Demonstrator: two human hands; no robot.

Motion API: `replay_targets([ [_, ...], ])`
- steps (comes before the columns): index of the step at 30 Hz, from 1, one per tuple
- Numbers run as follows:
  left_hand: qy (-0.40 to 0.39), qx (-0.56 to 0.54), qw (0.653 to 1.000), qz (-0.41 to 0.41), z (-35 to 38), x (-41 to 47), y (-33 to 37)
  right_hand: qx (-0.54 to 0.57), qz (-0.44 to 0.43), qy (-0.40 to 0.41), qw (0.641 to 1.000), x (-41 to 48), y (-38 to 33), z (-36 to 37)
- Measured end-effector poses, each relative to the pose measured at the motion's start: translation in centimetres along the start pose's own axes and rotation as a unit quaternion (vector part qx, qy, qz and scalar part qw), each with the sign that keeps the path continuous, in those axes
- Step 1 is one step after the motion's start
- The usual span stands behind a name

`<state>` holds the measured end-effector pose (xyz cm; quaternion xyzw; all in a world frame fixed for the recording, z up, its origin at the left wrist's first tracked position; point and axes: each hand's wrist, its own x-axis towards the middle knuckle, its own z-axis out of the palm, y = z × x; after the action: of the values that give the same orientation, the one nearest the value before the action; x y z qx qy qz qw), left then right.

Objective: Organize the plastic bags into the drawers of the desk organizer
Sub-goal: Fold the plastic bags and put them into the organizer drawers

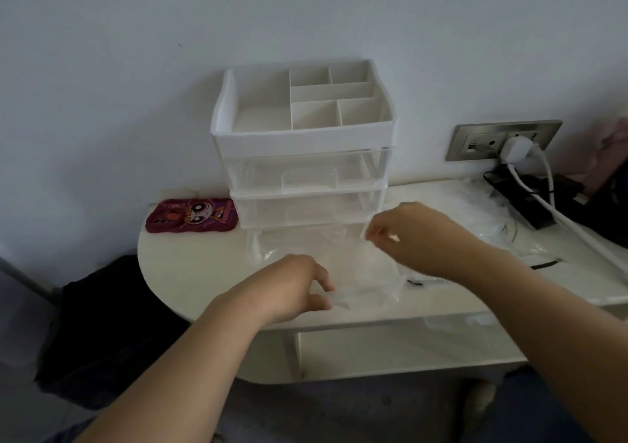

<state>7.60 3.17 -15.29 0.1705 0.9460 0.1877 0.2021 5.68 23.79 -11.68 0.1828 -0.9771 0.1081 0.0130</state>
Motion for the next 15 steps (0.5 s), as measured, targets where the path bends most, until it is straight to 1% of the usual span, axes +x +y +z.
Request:
replay_targets([
  [2,0.012,0.002,1.0,-0.001,0.3,0.1,0.1,0.019,0.055,-0.025,0.998,-1.1,1.8,-1.4],
  [4,0.03,0.006,1.0,-0.002,0.4,0.3,0.2,0.026,0.108,-0.111,0.988,-2.5,3.7,-2.2],
  [6,0.041,0.013,0.999,-0.003,0.5,0.4,0.5,0.018,0.152,-0.207,0.966,-4.1,5.3,-2.3],
  [7,0.041,0.018,0.999,-0.004,0.5,0.4,0.6,0.008,0.17,-0.23,0.958,-4.8,6.0,-2.0],
  [8,0.041,0.027,0.999,-0.006,0.5,0.4,0.6,-0.006,0.18,-0.237,0.955,-5.3,6.5,-1.5],
  [10,0.043,0.051,0.998,-0.005,0.6,0.4,1.0,-0.057,0.19,-0.22,0.955,-5.9,7.4,-0.7],
  [12,0.054,0.065,0.996,-0.002,0.7,0.2,1.2,-0.095,0.188,-0.18,0.961,-6.2,7.9,-0.2],
  [15,0.088,0.066,0.994,0.016,1.0,-0.1,2.1,-0.096,0.186,-0.116,0.971,-6.2,8.8,0.4],
])
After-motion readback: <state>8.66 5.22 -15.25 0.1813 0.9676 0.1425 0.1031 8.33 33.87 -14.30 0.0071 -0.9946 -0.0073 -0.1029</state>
